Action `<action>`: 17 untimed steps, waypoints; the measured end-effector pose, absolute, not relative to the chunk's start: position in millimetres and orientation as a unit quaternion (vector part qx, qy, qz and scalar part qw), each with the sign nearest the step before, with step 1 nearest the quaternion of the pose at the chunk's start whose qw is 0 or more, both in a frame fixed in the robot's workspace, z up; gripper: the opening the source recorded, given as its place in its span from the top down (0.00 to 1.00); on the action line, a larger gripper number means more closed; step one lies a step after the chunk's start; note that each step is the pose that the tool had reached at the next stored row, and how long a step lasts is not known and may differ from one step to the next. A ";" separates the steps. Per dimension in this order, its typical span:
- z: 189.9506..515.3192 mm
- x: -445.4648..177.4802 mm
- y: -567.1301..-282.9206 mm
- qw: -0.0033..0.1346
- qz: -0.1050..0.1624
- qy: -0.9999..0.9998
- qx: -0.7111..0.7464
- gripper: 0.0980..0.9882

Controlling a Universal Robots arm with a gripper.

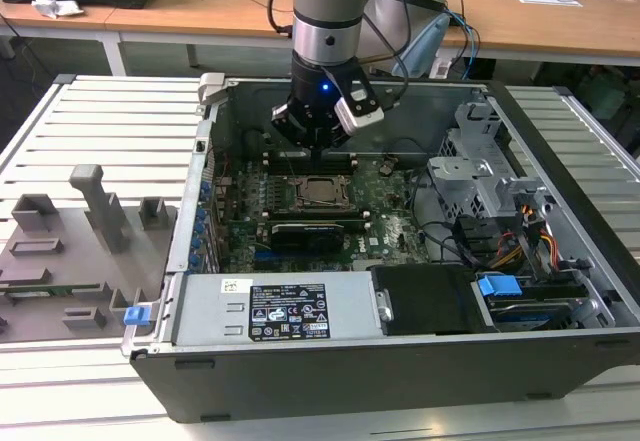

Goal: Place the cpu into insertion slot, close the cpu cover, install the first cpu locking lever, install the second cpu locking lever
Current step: 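Install the first cpu locking lever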

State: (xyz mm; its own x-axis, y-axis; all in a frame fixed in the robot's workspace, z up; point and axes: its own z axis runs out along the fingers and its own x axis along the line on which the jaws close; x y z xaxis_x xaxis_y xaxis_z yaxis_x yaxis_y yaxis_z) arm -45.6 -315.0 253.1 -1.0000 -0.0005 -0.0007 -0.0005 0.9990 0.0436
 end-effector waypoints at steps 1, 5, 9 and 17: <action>253.1 -45.7 -315.0 0.000 0.022 1.000 -0.001 0.99; 253.1 -46.9 -315.0 0.000 0.022 1.000 -0.002 0.99; 253.1 -50.2 -315.4 0.000 0.022 1.000 -0.003 0.99; 252.9 -68.1 -315.6 0.000 0.022 1.000 -0.003 0.99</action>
